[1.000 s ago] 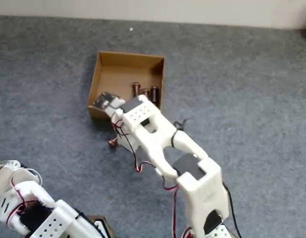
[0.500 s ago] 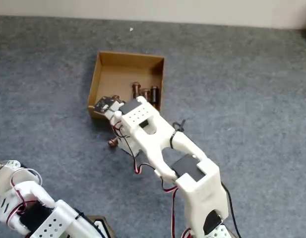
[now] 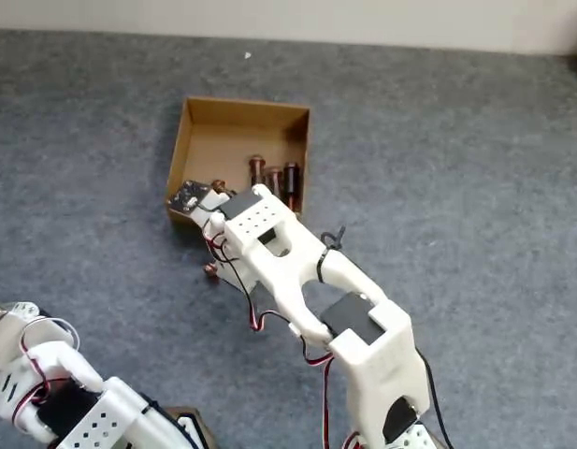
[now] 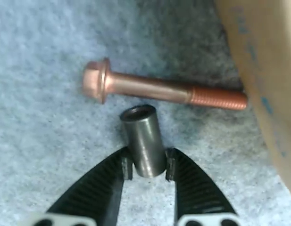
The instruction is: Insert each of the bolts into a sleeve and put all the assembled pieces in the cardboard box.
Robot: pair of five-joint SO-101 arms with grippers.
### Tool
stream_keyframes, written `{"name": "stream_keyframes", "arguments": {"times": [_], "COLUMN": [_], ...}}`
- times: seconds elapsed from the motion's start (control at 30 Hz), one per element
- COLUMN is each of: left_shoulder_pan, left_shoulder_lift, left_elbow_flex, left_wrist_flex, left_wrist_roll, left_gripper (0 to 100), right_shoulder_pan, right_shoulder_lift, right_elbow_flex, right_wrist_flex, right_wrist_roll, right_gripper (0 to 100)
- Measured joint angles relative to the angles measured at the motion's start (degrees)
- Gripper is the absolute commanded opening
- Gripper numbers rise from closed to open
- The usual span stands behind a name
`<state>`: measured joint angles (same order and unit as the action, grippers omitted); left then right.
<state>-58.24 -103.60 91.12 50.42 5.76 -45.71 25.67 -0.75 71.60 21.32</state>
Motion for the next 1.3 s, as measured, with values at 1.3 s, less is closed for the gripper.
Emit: {"name": "stream_keyframes", "arguments": {"times": [1.3], "left_shoulder_pan": [0.0], "left_shoulder_lift": [0.0], "left_elbow_flex": [0.0], "left_wrist_flex": [-0.26], "left_wrist_roll": [0.0], "left_gripper": [1], "right_shoulder_pan": [-0.88], "right_shoulder_lift": [0.0], "right_elbow_flex": [0.26], "right_wrist_flex": [1.23], "right_wrist_roll": [-0.09], "right_gripper": [0.9]}}
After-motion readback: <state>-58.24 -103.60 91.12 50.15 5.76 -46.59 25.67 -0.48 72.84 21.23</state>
